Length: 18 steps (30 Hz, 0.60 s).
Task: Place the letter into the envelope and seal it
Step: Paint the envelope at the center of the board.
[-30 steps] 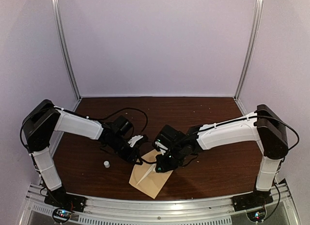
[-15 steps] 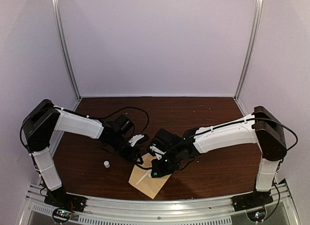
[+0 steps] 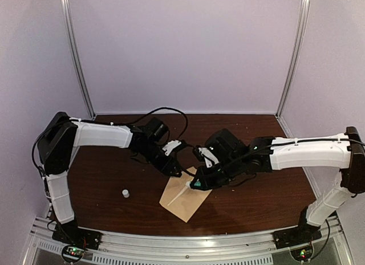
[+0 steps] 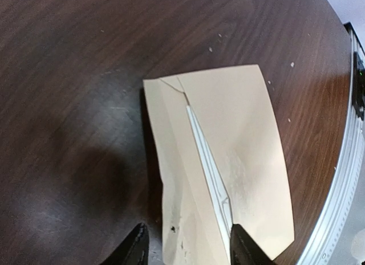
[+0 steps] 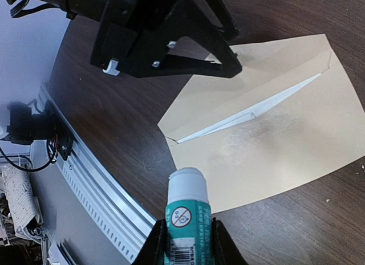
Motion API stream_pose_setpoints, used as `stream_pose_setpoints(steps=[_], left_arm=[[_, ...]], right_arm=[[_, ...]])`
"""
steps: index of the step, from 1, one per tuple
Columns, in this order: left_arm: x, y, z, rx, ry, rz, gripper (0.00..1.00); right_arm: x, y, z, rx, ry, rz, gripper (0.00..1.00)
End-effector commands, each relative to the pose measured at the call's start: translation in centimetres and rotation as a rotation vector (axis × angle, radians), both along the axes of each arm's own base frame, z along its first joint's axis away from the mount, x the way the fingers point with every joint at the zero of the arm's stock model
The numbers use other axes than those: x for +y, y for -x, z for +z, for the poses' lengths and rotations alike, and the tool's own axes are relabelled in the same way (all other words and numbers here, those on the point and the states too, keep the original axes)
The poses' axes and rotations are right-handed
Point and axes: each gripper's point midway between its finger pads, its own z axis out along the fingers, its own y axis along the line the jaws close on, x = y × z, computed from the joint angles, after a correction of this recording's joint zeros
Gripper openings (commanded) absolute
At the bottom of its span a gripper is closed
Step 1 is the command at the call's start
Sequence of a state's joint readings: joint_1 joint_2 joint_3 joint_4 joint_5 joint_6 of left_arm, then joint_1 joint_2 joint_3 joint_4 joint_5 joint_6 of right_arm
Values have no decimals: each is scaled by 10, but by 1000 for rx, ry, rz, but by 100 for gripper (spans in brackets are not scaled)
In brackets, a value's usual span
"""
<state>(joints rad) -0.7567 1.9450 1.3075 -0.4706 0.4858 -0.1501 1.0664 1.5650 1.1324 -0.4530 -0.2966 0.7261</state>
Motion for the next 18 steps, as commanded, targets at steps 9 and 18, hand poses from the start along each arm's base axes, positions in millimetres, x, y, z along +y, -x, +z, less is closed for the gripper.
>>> stream_pose_setpoints(steps=[9, 18], left_arm=[[13, 11, 72, -141, 117, 259, 38], [-7, 91, 28, 23, 181, 270, 24]], right_arm=[[-51, -32, -20, -57, 90, -53, 0], [-41, -53, -47, -49, 156, -8, 0]])
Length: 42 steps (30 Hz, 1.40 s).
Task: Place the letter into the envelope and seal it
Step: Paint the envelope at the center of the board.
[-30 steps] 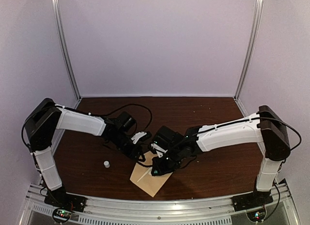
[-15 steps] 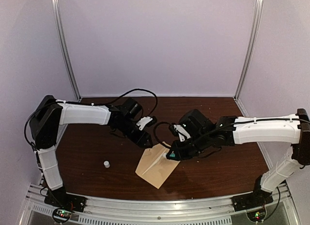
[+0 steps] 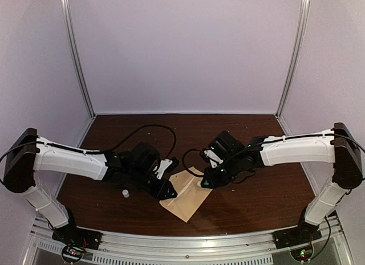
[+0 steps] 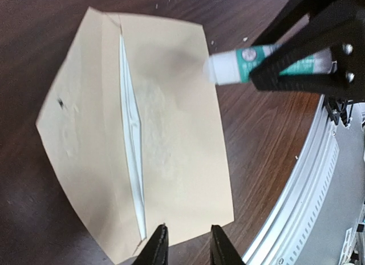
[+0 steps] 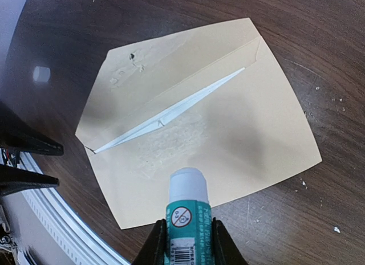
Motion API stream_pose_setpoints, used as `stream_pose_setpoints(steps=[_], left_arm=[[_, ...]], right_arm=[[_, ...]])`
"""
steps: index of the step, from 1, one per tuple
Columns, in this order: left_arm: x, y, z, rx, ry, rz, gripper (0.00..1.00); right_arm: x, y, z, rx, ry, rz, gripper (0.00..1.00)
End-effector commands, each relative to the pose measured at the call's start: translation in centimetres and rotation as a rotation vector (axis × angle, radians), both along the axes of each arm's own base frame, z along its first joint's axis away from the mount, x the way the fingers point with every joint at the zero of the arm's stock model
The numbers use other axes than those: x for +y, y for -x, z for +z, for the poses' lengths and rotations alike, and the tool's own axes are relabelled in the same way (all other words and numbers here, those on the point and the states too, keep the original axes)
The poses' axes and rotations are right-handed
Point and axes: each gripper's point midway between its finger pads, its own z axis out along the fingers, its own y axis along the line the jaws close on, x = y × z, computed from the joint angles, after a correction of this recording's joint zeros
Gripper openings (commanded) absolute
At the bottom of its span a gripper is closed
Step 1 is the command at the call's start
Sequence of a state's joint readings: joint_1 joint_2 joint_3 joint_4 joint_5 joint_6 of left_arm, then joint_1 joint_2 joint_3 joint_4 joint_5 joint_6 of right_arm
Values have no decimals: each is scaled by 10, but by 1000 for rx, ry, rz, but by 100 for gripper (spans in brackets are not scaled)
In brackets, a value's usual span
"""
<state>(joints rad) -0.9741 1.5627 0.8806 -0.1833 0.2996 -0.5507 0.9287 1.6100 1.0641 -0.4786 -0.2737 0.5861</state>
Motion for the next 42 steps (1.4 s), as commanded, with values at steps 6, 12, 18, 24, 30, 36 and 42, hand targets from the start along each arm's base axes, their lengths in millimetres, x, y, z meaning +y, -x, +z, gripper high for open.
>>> stream_pose_setpoints(steps=[6, 12, 18, 24, 30, 36, 42], left_arm=[[-23, 12, -26, 48, 63, 61, 20], [-25, 9, -41, 44, 43, 61, 16], [-21, 10, -58, 65, 16, 78, 12], [-6, 16, -79, 97, -29, 107, 7], [4, 20, -90, 109, -57, 119, 6], [8, 23, -95, 114, -67, 119, 5], [11, 24, -97, 115, -73, 122, 5]], right_arm=[[17, -20, -9, -21, 26, 54, 0], [20, -26, -17, -18, 40, 54, 0], [22, -26, -24, -6, 36, 61, 0], [25, -29, -24, -15, 25, 69, 0], [26, -32, -31, -11, 30, 64, 0], [27, -38, -37, -14, 34, 60, 0], [23, -35, -51, 8, 68, 73, 0]])
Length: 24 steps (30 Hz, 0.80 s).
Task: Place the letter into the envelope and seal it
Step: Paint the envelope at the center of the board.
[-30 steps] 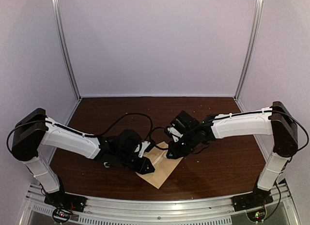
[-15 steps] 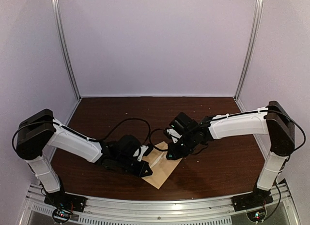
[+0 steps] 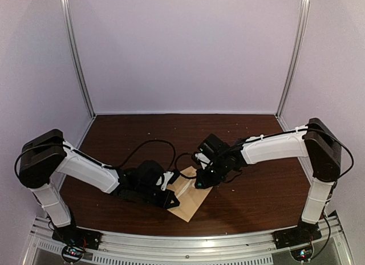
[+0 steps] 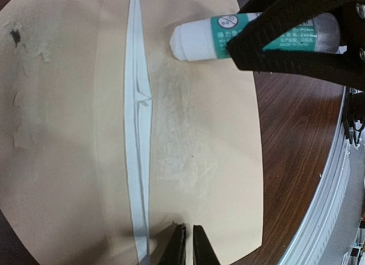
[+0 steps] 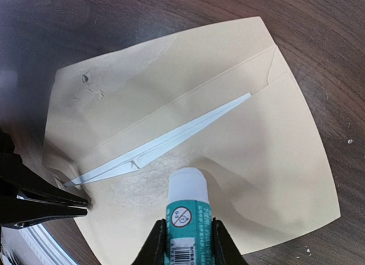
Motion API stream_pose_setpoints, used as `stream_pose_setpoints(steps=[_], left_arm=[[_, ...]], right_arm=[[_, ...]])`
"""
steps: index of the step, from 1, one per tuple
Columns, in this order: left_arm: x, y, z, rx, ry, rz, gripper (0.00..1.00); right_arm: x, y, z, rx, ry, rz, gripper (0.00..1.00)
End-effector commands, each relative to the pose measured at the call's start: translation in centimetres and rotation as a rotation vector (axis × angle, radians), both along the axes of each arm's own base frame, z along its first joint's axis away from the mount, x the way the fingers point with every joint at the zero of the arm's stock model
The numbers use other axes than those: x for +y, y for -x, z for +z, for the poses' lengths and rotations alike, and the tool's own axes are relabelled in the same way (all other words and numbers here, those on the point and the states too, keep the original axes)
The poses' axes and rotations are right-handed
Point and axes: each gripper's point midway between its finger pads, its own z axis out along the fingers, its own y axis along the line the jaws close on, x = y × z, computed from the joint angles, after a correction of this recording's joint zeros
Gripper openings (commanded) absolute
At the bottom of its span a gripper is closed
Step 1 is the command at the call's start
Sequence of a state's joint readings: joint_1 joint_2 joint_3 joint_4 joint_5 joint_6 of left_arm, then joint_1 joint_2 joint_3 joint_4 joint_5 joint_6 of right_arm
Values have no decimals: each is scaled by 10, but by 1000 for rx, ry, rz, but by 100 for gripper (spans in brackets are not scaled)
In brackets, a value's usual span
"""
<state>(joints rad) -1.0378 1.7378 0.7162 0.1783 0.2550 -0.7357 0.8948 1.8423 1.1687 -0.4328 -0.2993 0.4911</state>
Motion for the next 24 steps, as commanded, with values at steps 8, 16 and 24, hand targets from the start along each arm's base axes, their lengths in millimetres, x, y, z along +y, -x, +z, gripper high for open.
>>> stream_pose_setpoints(steps=[8, 16, 24], left_arm=[[20, 8, -26, 35, -91, 19, 5], [21, 9, -31, 42, -101, 19, 5], [21, 8, -32, 42, -103, 24, 5]], right_arm=[[-7, 12, -18, 51, 29, 50, 0], [-2, 33, -21, 89, 26, 107, 0], [9, 51, -23, 117, 18, 154, 0]])
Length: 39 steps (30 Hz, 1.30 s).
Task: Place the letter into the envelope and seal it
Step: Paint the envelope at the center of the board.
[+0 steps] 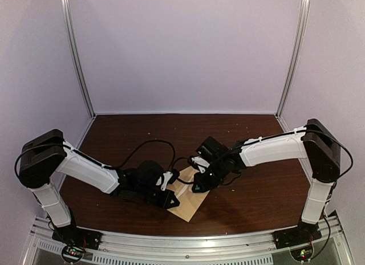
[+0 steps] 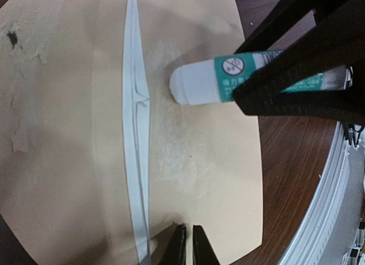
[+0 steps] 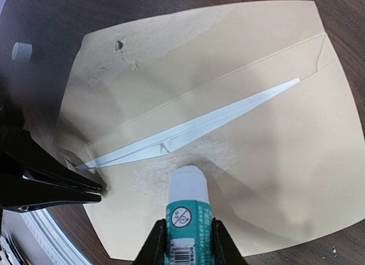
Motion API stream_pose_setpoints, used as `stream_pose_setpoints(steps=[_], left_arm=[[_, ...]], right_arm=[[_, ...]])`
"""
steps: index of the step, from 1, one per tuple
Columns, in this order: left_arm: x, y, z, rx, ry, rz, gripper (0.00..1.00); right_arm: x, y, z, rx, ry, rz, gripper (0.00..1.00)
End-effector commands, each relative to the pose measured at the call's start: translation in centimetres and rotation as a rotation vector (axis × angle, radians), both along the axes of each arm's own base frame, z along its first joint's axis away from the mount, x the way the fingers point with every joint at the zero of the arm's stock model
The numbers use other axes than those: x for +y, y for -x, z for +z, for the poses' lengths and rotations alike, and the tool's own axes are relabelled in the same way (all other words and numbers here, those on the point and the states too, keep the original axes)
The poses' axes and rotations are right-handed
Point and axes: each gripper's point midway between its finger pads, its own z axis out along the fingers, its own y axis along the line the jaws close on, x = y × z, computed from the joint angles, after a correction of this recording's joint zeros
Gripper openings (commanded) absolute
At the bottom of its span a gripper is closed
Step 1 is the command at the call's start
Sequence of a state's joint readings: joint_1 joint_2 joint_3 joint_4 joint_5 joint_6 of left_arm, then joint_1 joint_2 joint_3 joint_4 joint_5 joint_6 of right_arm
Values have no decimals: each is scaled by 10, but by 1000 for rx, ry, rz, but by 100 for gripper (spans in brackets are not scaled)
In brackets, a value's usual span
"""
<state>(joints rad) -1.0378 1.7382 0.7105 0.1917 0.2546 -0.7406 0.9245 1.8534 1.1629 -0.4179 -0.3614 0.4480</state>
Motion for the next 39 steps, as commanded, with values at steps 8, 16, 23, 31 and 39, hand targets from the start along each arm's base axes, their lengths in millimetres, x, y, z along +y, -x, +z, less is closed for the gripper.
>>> stream_pose_setpoints(steps=[8, 16, 23, 31, 39], left_arm=[[22, 9, -33, 44, -109, 21, 5], [25, 11, -35, 48, -113, 21, 5], [27, 12, -36, 52, -117, 21, 4], [28, 13, -37, 54, -117, 22, 4], [28, 13, -36, 56, -117, 23, 4]], right_arm=[[11, 46, -15, 102, 28, 94, 0], [10, 30, -11, 52, 47, 26, 0], [-2, 9, -13, 25, 70, -35, 0], [-18, -13, -19, -3, 104, -82, 0], [-28, -28, -24, -14, 123, -103, 0]])
